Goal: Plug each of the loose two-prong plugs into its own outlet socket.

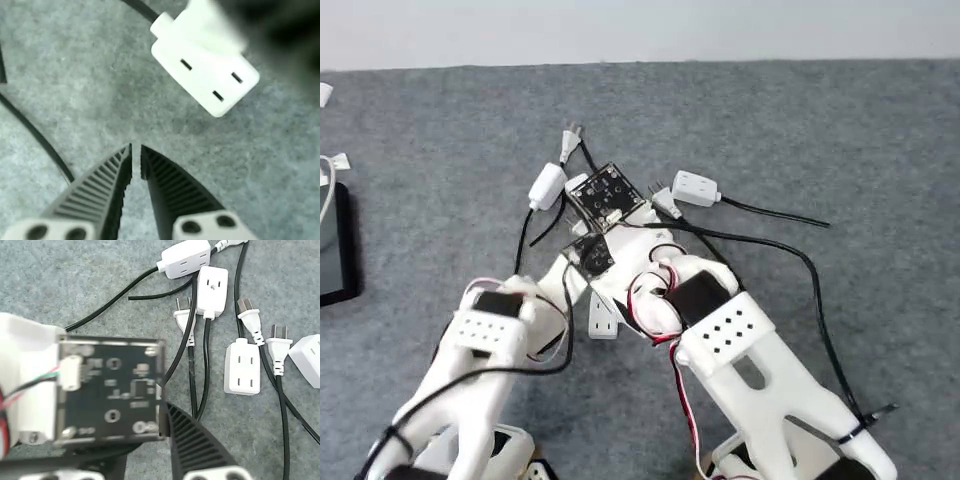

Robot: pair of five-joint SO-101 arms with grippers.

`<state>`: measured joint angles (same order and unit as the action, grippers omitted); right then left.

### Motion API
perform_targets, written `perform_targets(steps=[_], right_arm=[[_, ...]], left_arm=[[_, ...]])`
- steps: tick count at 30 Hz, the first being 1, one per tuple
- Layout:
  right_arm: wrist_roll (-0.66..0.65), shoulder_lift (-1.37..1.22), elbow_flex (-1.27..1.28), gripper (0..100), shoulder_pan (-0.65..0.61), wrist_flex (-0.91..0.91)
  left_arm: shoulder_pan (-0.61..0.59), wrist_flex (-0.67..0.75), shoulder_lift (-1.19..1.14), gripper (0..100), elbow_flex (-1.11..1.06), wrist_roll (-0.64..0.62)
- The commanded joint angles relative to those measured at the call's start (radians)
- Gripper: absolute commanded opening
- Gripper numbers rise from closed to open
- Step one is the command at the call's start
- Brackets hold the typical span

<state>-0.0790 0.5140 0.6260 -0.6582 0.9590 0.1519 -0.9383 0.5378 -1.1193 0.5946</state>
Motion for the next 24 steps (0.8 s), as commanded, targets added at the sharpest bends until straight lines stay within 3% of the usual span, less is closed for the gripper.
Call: perform_targets(steps=[1,9,13,24], right_arm=[[0.021,0.001,-0.020,0.8,0.015,-0.036],[0.230,-0.024,-0.006,0.8,0.036,-0.056],[0.272,-0.117,-0.005,0.8,0.031,-0.097],[0.265,-0.277,-0.058,0.8,0.018,-0.107]], left_arm=[[-0.009,0.092,0.112,3,-0.038,-0.066],[-0.198,0.227,0.143,3,-0.081,-0.462],[-0.318,0.310,0.143,3,-0.082,-0.479],[-0.321,0.334,0.137,3,-0.082,-0.473]])
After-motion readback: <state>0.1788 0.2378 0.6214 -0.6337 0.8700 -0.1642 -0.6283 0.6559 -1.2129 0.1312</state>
